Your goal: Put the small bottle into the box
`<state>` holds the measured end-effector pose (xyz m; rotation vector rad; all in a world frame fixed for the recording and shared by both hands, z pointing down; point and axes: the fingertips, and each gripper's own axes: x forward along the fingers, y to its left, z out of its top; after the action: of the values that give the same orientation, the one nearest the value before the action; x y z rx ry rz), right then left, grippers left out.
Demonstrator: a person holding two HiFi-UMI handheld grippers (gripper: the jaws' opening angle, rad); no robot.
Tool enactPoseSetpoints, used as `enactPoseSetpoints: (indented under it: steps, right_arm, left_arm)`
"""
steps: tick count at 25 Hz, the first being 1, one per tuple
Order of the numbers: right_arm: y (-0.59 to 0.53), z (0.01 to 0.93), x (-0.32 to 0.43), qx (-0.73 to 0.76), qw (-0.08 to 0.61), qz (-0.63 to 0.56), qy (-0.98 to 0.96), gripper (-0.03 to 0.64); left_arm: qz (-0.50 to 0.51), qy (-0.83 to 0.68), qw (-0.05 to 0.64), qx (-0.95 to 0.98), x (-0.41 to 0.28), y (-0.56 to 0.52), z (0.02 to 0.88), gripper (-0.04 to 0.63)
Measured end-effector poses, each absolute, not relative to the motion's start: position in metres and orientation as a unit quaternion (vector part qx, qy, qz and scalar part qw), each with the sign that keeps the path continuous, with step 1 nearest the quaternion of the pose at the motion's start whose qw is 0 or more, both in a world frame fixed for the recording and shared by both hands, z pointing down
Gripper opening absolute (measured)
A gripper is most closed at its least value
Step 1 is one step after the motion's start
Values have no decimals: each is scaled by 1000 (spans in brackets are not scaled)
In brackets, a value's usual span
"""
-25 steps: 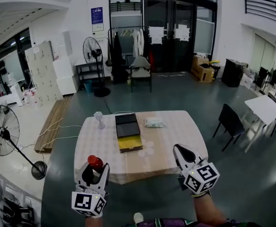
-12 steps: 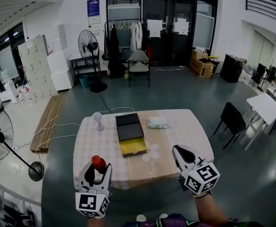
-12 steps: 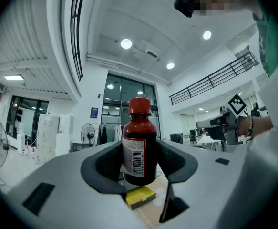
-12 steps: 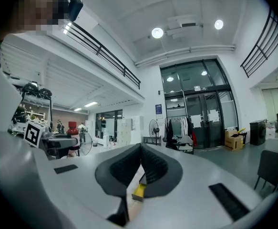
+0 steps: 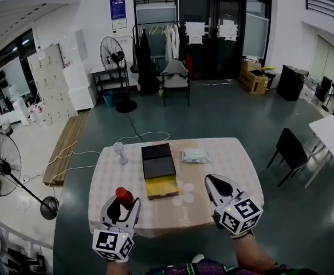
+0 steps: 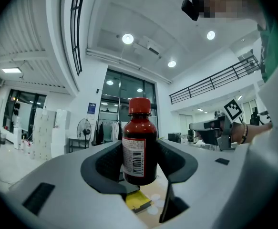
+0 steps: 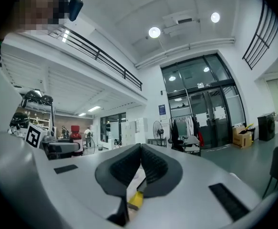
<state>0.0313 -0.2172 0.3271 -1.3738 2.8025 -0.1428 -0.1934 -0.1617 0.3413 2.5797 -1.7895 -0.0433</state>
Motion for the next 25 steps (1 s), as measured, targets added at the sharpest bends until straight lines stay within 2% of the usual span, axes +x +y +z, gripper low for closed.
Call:
enactPoseSetpoints:
  steps: [16,25]
  right_arm:
    - [-315,341,45,-467,29,-40,883,3]
    - [-348,390,31,-514,6,-64,855,3]
  left_arm:
    - [49,-514,6,856,-184,-294,382,241]
    - [111,-441,15,891,-190,-366,460,241]
